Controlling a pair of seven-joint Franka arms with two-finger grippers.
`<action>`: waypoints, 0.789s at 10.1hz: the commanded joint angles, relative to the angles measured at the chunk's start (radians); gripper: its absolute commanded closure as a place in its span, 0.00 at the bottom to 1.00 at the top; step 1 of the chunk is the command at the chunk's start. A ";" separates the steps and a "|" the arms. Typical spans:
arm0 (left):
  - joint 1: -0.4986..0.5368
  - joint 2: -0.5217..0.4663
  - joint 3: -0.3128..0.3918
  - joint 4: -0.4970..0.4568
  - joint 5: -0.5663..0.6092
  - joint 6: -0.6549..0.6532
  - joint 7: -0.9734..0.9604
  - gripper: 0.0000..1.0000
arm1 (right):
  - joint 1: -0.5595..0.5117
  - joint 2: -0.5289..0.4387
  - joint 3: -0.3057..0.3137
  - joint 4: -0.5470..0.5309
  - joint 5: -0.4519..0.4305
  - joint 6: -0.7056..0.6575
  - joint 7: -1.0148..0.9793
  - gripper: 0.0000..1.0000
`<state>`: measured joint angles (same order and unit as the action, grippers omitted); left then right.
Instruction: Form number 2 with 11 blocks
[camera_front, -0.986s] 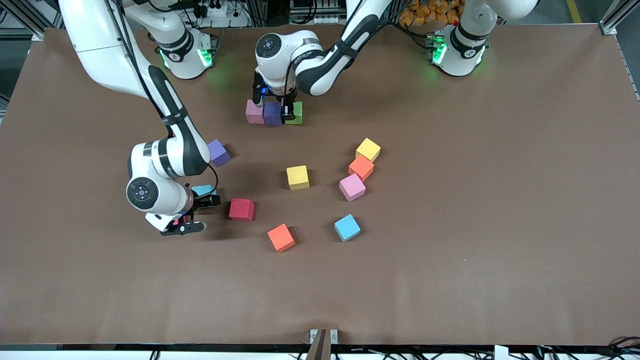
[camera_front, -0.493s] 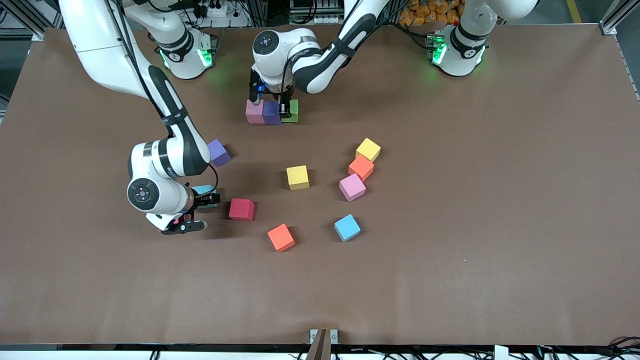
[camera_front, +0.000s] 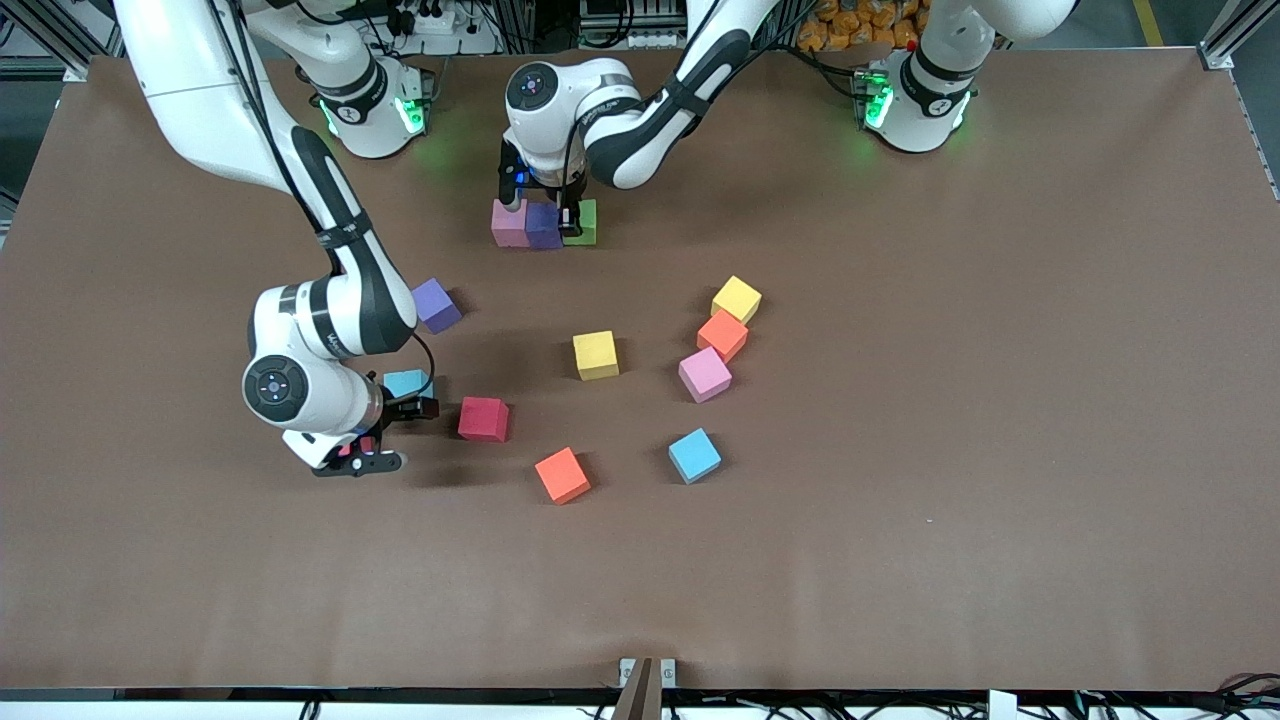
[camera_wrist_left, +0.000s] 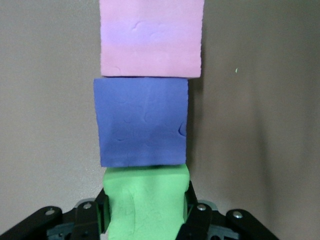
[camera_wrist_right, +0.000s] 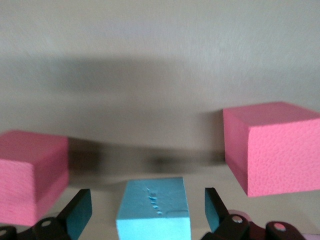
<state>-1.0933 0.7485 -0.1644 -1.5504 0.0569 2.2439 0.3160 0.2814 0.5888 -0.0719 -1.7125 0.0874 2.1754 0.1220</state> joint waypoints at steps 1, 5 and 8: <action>-0.008 0.028 -0.004 0.024 0.031 0.019 -0.035 0.98 | 0.005 0.031 0.003 0.076 0.047 -0.017 0.053 0.00; -0.016 0.028 -0.003 0.024 0.032 0.028 -0.049 0.71 | 0.087 0.104 0.003 0.191 0.086 -0.017 0.198 0.00; -0.020 0.029 -0.004 0.024 0.072 0.034 -0.061 0.01 | 0.087 0.117 0.003 0.208 0.081 -0.025 0.191 0.00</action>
<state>-1.1093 0.7516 -0.1658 -1.5473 0.0902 2.2550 0.2841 0.3795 0.6823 -0.0685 -1.5451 0.1558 2.1725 0.3117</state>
